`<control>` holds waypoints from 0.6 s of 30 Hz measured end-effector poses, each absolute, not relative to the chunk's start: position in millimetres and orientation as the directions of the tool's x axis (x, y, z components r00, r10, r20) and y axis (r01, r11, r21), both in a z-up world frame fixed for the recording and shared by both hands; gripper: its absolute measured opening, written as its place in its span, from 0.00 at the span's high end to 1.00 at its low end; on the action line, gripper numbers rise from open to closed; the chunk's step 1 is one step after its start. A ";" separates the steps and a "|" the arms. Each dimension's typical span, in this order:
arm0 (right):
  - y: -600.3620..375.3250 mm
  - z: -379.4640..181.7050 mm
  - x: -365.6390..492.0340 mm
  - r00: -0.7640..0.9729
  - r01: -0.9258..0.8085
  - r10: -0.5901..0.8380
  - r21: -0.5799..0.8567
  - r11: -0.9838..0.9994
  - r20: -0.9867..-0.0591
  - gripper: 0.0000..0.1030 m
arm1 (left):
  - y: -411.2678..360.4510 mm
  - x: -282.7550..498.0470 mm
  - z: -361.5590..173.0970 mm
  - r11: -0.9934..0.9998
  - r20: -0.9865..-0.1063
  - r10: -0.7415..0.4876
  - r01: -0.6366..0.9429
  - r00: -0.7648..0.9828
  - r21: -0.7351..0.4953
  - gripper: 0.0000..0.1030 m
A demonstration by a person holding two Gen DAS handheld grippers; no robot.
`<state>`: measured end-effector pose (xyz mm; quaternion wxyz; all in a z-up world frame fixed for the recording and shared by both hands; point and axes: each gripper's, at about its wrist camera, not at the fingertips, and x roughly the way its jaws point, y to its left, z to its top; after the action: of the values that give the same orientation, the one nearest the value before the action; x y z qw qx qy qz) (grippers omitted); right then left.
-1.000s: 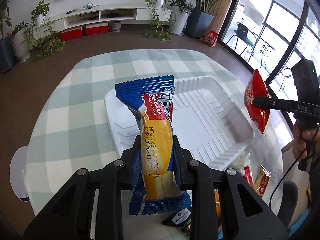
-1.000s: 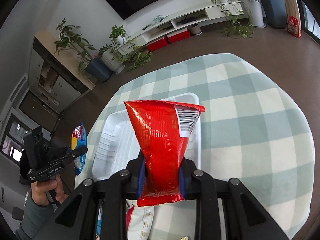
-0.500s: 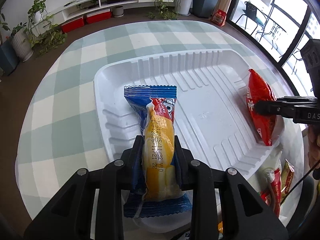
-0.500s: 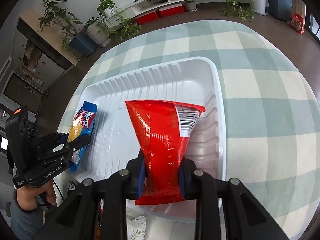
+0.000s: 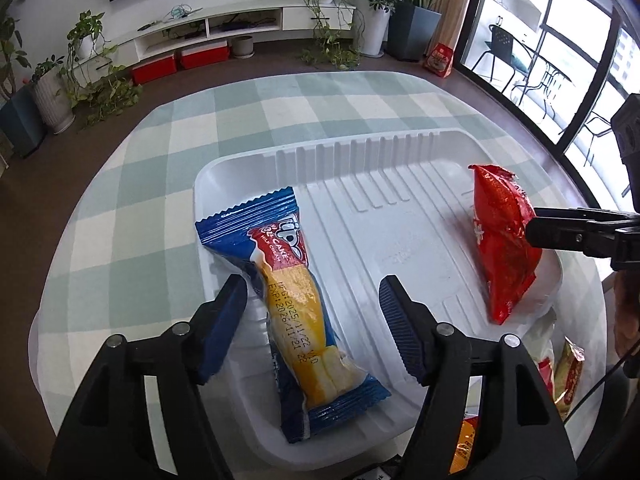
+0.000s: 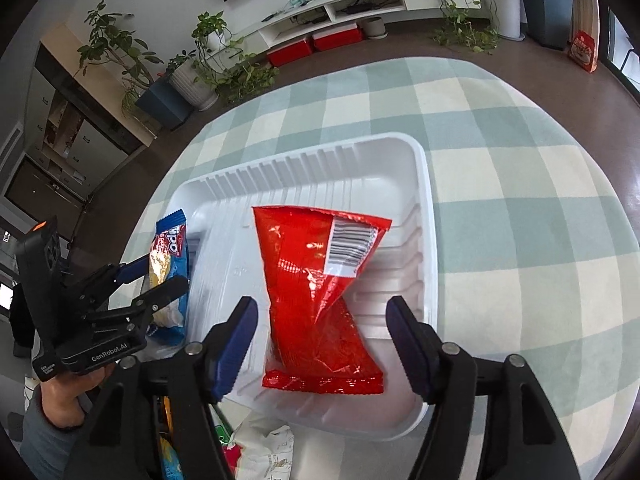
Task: Organize snacks
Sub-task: 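Carry both packets into the white tray and open both grippers, then grasp the pink Pororo bar with the left gripper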
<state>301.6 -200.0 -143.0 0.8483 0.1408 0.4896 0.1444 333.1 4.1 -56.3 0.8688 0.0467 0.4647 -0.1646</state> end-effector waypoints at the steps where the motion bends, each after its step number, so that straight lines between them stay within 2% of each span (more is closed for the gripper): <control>1: -201.4 -139.4 299.2 0.488 -0.111 0.392 0.390 0.914 -0.780 0.29 | 4.1 331.5 -53.0 0.942 -0.819 -0.245 0.328 0.520 -0.074 0.35; 4: -208.7 -127.4 289.5 0.511 -0.117 0.418 0.420 0.900 -0.751 0.29 | 9.5 321.7 -36.9 0.942 -0.795 -0.265 0.322 0.546 -0.092 0.33; 6: -214.4 -115.4 278.2 0.537 -0.116 0.423 0.433 0.894 -0.730 0.28 | 19.7 307.6 -18.1 0.942 -0.761 -0.280 0.318 0.586 -0.101 0.24; 9: -227.1 -91.9 249.7 0.585 -0.126 0.476 0.506 0.853 -0.657 0.16 | 39.4 277.5 6.7 0.935 -0.710 -0.328 0.319 0.623 -0.153 0.10; 10: -233.6 -82.8 234.1 0.618 -0.132 0.491 0.534 0.835 -0.615 0.07 | 46.1 262.9 13.6 0.927 -0.692 -0.358 0.329 0.628 -0.181 0.00; 11: -239.9 -74.0 215.9 0.656 -0.141 0.495 0.551 0.822 -0.570 0.00 | 51.6 246.8 19.7 0.914 -0.666 -0.394 0.350 0.633 -0.207 0.00; 15: -254.5 -57.8 139.5 0.764 -0.237 0.520 0.585 0.776 -0.382 0.00 | 67.0 175.3 30.7 0.896 -0.597 -0.441 0.372 0.670 -0.244 0.00; 16: -256.0 -59.9 121.7 0.774 -0.251 0.526 0.592 0.766 -0.353 0.00 | 67.9 156.7 28.2 0.894 -0.621 -0.443 0.372 0.646 -0.250 0.00; 18: -254.2 -66.5 95.1 0.767 -0.261 0.534 0.588 0.766 -0.356 0.00 | 63.7 124.9 19.1 0.899 -0.684 -0.418 0.379 0.598 -0.218 0.00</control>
<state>95.1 -254.2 -66.5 0.9026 0.2620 0.2610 0.2203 124.9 63.7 19.1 0.8936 -0.0248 0.3887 -0.2229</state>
